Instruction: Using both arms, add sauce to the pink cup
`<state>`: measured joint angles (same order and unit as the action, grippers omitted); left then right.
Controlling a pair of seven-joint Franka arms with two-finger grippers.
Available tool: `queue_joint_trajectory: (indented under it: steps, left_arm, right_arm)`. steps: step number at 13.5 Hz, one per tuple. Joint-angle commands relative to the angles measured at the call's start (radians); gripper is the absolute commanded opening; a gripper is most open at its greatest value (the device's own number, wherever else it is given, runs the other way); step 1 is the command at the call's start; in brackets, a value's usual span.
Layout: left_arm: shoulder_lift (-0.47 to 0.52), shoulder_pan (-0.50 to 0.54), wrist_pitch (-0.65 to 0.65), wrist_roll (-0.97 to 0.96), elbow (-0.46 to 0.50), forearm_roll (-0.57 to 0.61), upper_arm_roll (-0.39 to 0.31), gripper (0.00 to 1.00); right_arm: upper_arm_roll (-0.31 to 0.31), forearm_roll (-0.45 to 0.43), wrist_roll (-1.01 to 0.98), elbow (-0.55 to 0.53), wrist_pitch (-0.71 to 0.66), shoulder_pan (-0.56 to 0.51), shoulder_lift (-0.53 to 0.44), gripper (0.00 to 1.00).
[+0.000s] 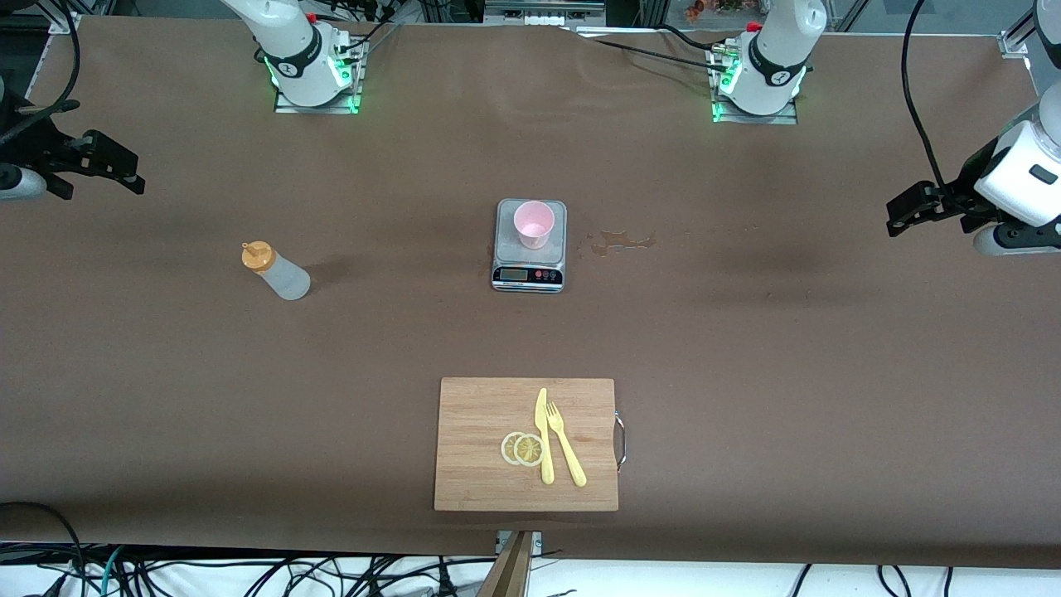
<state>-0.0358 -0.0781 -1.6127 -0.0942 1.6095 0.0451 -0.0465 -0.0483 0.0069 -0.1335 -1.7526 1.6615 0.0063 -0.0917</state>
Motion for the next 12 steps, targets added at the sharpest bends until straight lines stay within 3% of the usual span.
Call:
queue_joint_trajectory:
  steps: [1, 12]
  left_arm:
    - [0.025, 0.021, -0.018, 0.077, 0.035, 0.002, 0.000, 1.00]
    - [0.042, 0.054, -0.018, 0.073, 0.079, 0.001, -0.027, 1.00]
  right_arm:
    - [0.001, -0.010, 0.009, 0.018, -0.016, 0.000, 0.003, 1.00]
    - [0.002, -0.010, 0.009, 0.018, -0.016, 0.000, 0.003, 1.00]
